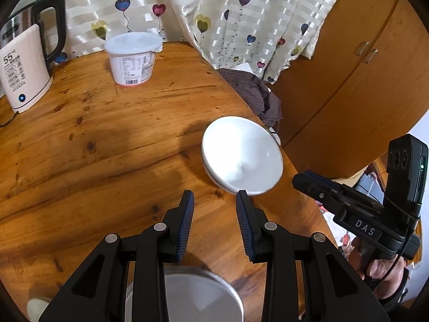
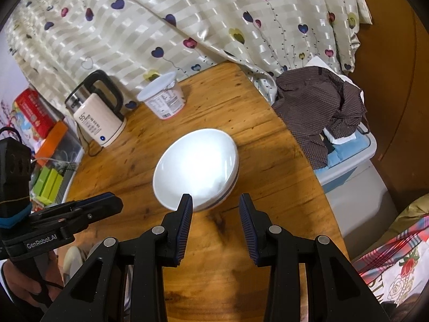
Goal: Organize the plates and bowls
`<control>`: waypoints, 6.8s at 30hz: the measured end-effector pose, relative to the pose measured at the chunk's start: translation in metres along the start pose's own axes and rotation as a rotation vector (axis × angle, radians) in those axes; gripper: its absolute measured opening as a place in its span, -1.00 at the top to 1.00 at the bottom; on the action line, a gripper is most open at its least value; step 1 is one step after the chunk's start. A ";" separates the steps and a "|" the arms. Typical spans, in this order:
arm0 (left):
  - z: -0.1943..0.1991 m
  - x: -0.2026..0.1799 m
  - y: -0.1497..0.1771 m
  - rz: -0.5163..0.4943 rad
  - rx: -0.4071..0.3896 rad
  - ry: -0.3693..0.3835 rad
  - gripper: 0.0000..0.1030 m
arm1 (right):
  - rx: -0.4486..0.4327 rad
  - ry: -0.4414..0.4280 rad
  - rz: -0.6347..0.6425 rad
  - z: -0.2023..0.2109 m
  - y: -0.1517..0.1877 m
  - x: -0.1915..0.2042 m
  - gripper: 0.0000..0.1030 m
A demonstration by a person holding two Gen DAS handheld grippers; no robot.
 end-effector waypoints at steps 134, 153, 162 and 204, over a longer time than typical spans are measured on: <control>0.085 0.046 0.124 0.176 -0.027 -0.082 0.42 | 0.139 -0.131 0.139 0.025 0.094 0.121 0.63; 0.079 0.046 0.128 0.167 -0.015 -0.119 0.41 | 0.175 -0.132 0.139 0.014 0.100 0.119 0.63; 0.079 0.044 0.129 0.150 -0.019 -0.148 0.41 | 0.176 -0.126 0.152 0.012 0.102 0.121 0.63; 0.095 0.073 0.136 0.208 -0.141 -0.072 0.41 | 0.058 -0.196 0.223 0.031 0.090 0.113 0.50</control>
Point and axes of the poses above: each gripper's, at about its wrist camera, not at the fingertips, and z roughly against the way its jaws point, x to its left, y to its underside, the point moved 5 cm from there along -z, roughly the way its jaws point, and after that the axes turned 3 degrees about y, right-handed, at the moved point
